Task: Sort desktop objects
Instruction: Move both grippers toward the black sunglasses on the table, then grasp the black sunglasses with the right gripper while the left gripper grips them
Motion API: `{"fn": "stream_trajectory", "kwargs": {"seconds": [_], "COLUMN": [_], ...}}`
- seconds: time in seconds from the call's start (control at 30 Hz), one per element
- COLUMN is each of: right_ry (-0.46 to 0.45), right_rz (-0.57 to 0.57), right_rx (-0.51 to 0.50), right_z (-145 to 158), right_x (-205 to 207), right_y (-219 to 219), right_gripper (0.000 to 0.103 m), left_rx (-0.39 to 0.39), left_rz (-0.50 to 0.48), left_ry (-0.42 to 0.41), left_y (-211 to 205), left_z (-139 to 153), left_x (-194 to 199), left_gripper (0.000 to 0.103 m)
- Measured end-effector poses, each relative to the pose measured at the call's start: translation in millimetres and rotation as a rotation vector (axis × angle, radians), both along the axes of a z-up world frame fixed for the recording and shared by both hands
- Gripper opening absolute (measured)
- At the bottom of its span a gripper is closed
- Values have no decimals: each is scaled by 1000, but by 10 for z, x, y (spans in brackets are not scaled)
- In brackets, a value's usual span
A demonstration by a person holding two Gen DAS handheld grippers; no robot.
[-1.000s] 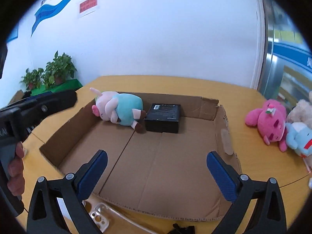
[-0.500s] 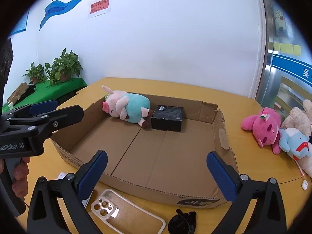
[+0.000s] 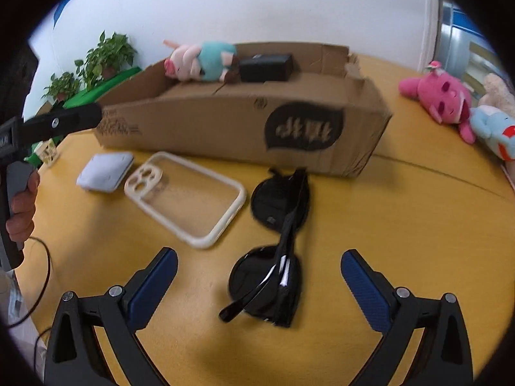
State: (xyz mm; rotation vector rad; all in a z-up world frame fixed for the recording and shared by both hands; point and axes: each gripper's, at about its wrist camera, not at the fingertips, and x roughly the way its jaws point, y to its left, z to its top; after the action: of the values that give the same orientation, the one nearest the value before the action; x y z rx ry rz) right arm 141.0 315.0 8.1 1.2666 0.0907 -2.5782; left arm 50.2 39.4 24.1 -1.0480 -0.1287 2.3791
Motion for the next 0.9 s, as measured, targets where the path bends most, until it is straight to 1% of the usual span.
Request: {"fn": "stream_trajectory", "kwargs": {"seconds": [0.07,0.1,0.13,0.17,0.2,0.23,0.27,0.37,0.4,0.47,0.53,0.6,0.7,0.83,0.87,0.9], "right_ry": [-8,-9,-12,-21,-40,-52,-35,-31,-29,-27,-24,-25,-22,-18,-18,-17], "right_rz": [10,15,10,-1,-14,-24,-30,-31,-41,-49,-60,-67,-70,-67,-65,-63], "right_rx": [12,41,67,83,71,59,67,80,76,64,62,40,14,-4,-8,-10], "right_z": [-62,-104,-125,-156,-192,-218,-215,-215,-209,-211,-211,-203,-199,-193,-192,-190], "right_x": [11,17,19,16,10,13,40,82,95,117,149,181,180,192,195,189], "right_y": [-64,-109,-122,-129,-111,-94,-96,-102,-92,-70,-61,-39,-12,30,38,47], "right_gripper": [99,95,88,83,73,70,69,56,56,56,56,56,56,56,56,56], "left_rx": [27,37,44,50,57,64,74,118,135,165,175,191,226,230,224,204], "left_rz": [-16,-21,-32,-49,-67,-81,-90,-138,-153,-182,-220,-261,-309,-355,-361,-388], "left_ry": [-40,-55,-72,-86,-92,-96,-96,-120,-135,-168,-195,-221,-291,-368,-384,-407], "left_y": [81,111,145,191,238,282,331,486,536,655,785,922,1150,1448,1516,1575], "left_z": [-75,-98,-122,-140,-152,-160,-165,-185,-200,-236,-272,-309,-414,-559,-590,-616], "left_x": [-27,-38,-52,-55,-60,-62,-61,-86,-104,-147,-174,-188,-238,-291,-301,-307], "left_gripper": [101,100,97,95,95,94,93,89,87,73,66,64,60,46,43,41]}}
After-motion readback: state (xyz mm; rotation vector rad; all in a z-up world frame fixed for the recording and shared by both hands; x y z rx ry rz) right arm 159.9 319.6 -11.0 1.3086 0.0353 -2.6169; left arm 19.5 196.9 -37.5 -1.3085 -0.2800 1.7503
